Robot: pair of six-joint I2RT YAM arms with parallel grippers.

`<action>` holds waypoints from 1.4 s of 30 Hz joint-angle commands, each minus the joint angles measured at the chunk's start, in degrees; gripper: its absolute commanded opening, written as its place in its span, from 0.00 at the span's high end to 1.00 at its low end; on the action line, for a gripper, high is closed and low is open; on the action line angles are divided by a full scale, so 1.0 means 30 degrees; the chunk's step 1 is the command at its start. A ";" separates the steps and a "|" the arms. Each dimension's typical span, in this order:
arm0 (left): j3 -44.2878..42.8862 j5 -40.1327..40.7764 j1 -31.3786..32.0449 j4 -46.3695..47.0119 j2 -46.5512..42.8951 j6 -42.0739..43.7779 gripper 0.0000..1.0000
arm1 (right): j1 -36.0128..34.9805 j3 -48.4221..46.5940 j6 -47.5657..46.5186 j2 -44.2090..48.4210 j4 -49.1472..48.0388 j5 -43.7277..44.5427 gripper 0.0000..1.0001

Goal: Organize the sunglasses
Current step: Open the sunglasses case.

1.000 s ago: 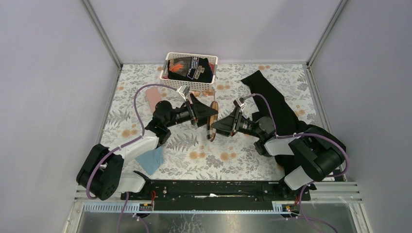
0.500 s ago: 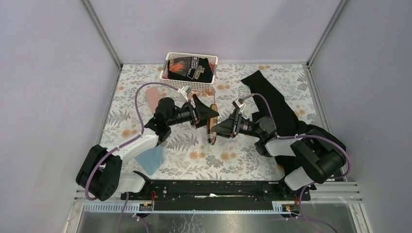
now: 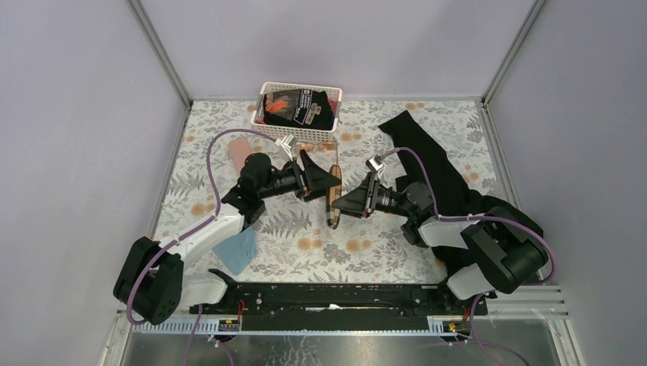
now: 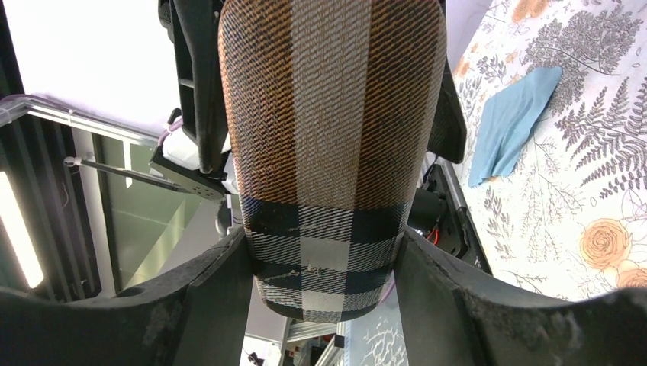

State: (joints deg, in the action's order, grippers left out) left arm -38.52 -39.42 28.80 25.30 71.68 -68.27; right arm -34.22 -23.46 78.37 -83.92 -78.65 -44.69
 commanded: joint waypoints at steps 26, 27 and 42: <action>0.1100 -0.3070 -0.1865 0.6407 0.0341 -0.1939 1.00 | 0.1152 0.0712 0.6283 -0.2638 -0.6456 0.2192 1.00; 0.1094 -0.3176 -0.1890 0.6686 0.0475 -0.1940 1.00 | 0.1152 0.0663 0.6610 -0.2711 -0.6475 0.2318 1.00; 0.0656 -0.6820 -0.2245 0.9201 0.1642 -0.0840 1.00 | 0.1147 0.1219 0.9971 -0.3260 -0.6507 0.4557 1.00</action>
State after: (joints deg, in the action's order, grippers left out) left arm -35.00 -50.37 22.11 41.69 77.45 -76.49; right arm -31.92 -20.27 100.44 -92.68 -93.30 -36.45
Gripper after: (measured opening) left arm 0.640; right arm 0.668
